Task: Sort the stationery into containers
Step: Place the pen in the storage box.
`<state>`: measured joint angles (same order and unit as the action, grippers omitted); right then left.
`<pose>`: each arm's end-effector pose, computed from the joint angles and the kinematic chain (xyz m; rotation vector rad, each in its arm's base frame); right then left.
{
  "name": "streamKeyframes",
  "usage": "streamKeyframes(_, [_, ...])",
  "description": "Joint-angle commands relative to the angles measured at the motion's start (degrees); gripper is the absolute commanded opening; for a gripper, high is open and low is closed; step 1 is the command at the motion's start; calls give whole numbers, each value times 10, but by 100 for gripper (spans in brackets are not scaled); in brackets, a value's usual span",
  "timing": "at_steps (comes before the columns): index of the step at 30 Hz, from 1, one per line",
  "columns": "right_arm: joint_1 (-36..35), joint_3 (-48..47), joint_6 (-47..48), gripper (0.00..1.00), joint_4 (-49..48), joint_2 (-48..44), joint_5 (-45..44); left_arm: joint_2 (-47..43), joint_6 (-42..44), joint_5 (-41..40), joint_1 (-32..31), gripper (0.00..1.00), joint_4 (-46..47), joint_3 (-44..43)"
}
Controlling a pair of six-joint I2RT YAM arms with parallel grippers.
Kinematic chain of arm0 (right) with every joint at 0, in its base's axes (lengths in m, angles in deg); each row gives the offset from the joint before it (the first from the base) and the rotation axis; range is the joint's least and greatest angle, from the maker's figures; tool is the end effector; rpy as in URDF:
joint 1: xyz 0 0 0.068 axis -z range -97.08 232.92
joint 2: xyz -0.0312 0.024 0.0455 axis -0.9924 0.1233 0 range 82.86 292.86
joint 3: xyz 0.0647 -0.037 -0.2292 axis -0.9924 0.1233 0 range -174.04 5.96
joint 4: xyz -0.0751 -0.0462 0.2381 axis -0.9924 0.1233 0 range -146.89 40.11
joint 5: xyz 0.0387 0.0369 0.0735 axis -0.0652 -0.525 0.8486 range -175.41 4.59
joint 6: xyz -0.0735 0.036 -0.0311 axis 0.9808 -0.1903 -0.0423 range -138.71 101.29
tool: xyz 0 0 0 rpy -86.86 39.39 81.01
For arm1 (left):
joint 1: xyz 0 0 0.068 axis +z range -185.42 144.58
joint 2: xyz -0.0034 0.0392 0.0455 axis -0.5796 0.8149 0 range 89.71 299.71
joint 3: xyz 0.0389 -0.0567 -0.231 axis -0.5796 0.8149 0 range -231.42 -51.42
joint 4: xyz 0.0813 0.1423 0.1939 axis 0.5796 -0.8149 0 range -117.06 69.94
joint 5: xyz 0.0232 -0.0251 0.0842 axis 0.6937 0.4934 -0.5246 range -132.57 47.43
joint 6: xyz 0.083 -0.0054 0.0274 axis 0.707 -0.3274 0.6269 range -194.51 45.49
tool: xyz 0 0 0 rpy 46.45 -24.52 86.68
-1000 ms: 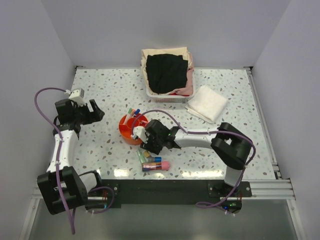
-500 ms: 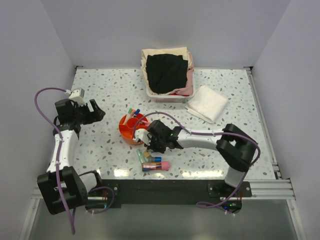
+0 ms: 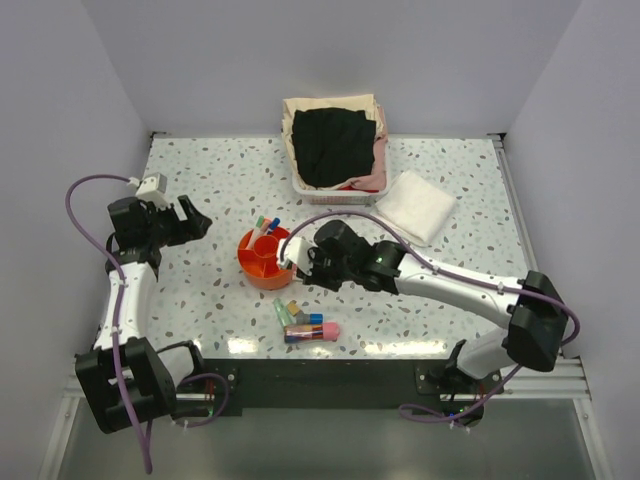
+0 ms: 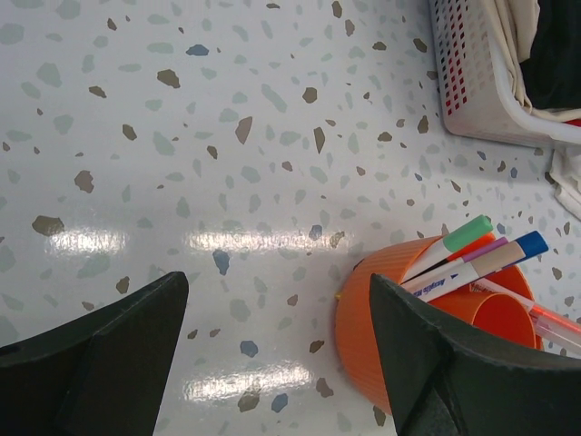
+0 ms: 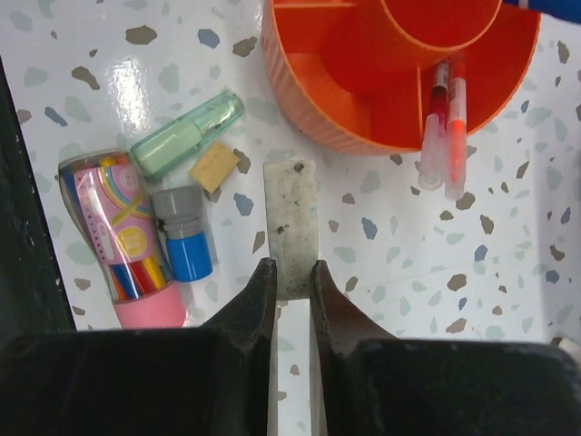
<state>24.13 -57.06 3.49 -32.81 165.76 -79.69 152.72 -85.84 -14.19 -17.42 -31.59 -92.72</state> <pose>0.1713 0.2979 0.2136 -1.5796 1.7724 0.4291 0.2742 0.0504 0.2095 -0.2525 2.0919 -0.4614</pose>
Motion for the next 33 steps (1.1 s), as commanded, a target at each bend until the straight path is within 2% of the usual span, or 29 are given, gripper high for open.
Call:
streamKeyframes(1, [2, -69, 15, 0, -21, 38, -10, -19, -17, 18, 6, 86, 29, 7])
streamKeyframes(9, [1, -150, 45, 1, 5, 119, -34, -31, -17, 18, 5, 85, 27, 13])
streamKeyframes(24, [-1, -191, 51, 5, -3, 174, -52, -21, -26, 27, 7, 86, 53, 25])
streamKeyframes(26, [-2, -200, 51, 13, -4, 179, -55, -21, -26, 28, 7, 85, 56, 28])
streamKeyframes(28, [-4, -204, 56, 26, -6, 184, -72, -19, -26, 28, 6, 85, 58, 29])
streamKeyframes(33, [-4, -185, 56, 41, -10, 158, -98, -19, -26, 30, 8, 86, 61, 32])
